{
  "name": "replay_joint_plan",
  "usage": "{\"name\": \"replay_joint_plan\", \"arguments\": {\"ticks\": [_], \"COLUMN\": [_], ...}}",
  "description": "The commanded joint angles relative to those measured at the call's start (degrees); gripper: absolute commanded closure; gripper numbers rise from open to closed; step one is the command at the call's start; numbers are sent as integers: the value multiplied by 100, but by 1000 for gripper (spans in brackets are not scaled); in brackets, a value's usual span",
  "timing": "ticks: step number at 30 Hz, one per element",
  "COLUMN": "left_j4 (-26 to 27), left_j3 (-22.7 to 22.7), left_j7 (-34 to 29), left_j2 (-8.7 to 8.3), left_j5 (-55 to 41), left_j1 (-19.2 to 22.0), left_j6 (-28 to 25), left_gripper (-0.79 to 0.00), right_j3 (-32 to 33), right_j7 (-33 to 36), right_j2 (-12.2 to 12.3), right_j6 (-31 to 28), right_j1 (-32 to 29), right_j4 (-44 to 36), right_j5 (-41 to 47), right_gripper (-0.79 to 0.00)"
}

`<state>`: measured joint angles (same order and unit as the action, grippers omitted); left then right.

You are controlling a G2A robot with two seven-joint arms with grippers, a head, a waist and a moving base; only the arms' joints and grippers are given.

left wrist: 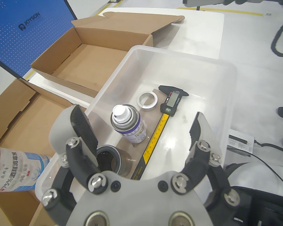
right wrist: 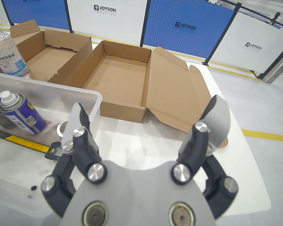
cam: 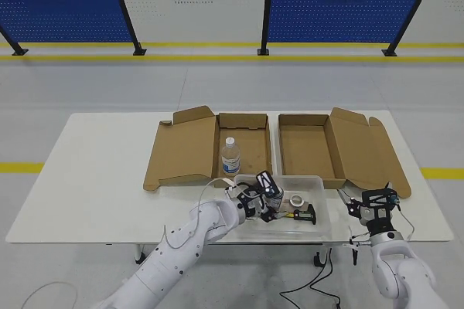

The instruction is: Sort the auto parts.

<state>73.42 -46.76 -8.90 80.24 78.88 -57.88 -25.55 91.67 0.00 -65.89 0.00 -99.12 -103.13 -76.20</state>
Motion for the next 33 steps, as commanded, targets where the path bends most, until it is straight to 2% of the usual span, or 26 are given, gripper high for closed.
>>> {"name": "replay_joint_plan", "arguments": {"ticks": [1,12,17,19,21,24,28,30,33], "left_j4": [-164,-1003,-1253,-1312,-1362,-1402,-1452,-1483,-1525], "left_j3": [65,337,415,443,465,504,546,559,563], "left_j7": [24,233,262,278,298,318,326,325,329], "left_j2": [41,254,337,364,388,420,452,466,484], "left_j5": [-24,-247,-362,-383,-407,-420,-406,-391,-389], "left_j1": [95,431,534,566,594,620,634,652,669], "left_j6": [57,273,309,297,281,254,221,210,204], "left_gripper": [-785,-785,-730,-680,-597,-563,-474,-468,-363], "right_j3": [0,0,0,0,0,0,0,0,0], "right_j7": [0,0,0,0,0,0,0,0,0], "right_j2": [0,0,0,0,0,0,0,0,0], "right_j6": [0,0,0,0,0,0,0,0,0], "right_j1": [0,0,0,0,0,0,0,0,0], "right_j4": [0,0,0,0,0,0,0,0,0], "right_j5": [0,0,0,0,0,0,0,0,0], "right_gripper": [-785,-785,-785,-785,-785,-785,-785,-785,-785]}}
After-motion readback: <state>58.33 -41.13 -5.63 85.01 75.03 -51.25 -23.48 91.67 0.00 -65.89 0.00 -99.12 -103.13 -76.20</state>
